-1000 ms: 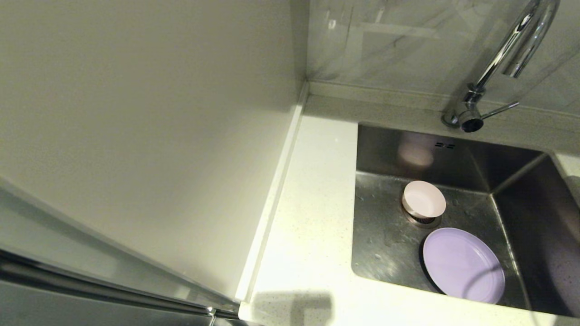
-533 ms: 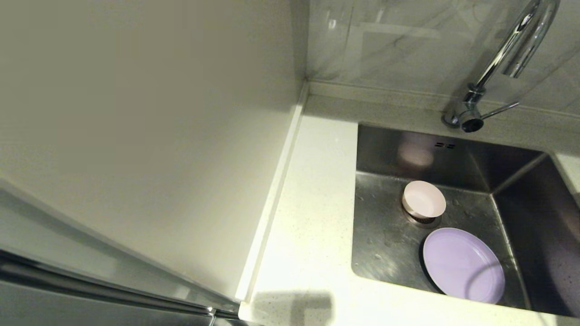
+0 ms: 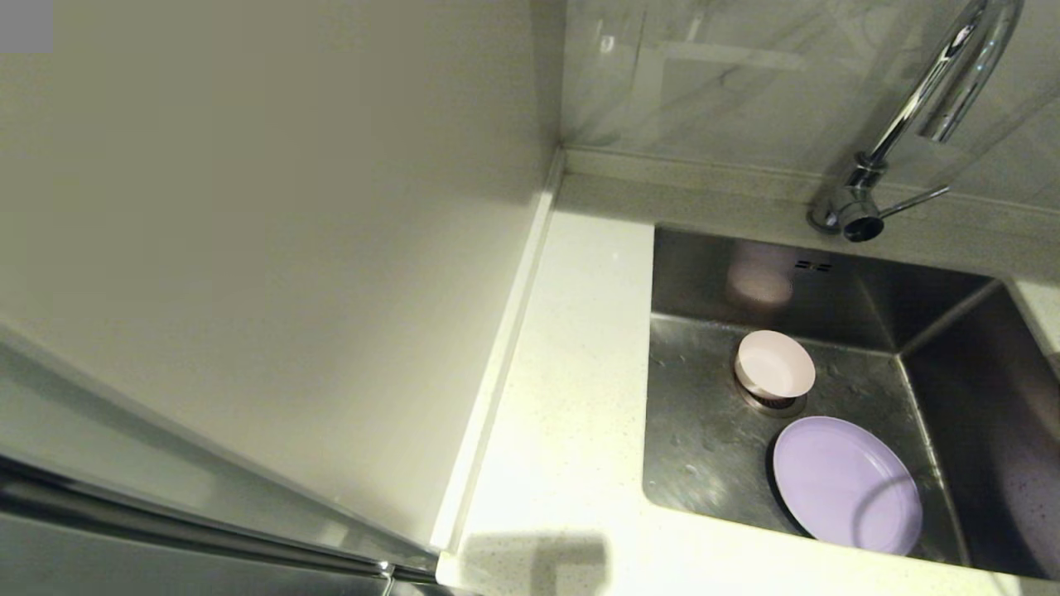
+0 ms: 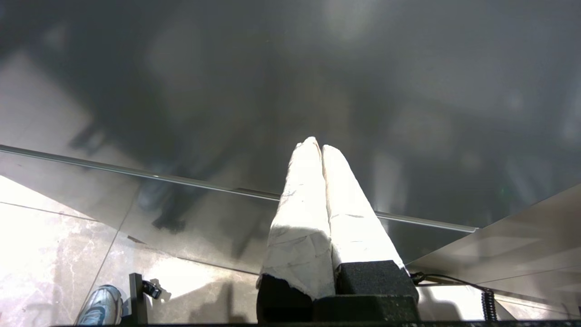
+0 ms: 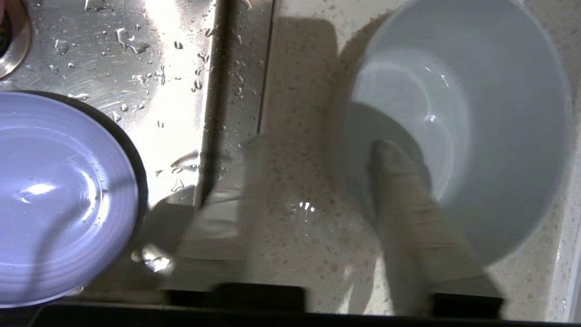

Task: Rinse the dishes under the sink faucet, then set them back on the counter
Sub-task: Put a bowl back to the table from the sink

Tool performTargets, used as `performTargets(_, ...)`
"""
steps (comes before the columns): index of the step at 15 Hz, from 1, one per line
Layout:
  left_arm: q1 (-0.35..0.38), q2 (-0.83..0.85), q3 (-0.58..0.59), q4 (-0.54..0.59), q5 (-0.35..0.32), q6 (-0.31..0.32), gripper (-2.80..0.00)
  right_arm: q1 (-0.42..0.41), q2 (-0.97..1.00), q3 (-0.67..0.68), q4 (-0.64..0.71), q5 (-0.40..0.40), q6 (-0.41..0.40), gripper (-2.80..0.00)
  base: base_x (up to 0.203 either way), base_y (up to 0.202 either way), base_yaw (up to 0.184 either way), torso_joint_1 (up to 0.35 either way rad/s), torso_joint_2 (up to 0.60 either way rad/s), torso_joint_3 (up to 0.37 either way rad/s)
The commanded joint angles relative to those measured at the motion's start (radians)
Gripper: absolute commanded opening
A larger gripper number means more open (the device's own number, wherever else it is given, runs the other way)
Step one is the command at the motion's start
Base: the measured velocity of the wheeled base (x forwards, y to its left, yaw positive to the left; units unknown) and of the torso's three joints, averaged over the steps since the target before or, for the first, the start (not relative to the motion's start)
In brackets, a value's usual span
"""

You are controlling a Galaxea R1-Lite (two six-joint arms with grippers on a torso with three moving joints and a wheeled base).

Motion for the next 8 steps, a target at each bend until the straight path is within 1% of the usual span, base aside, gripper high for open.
performTargets(1,0.001,0.0,0.003,0.0,0.0,0.0,-2.8,0.004,-0.011,0.002,-0.001,0.004,-0.003,0.0,0.0,0.0,0.0,0.0,0.0,0.0)
performTargets(5,0.0,0.0,0.003,0.0,0.0,0.0,-2.8,0.01,-0.076,0.01,-0.002,0.008,0.011,0.0,0.0,0.0,0.0,0.0,0.0,0.0)
performTargets(8,0.001,0.0,0.003,0.0,0.0,0.0,-2.8,0.042,-0.147,0.044,-0.002,0.007,0.032,0.0,0.0,0.0,0.0,0.0,0.0,0.0)
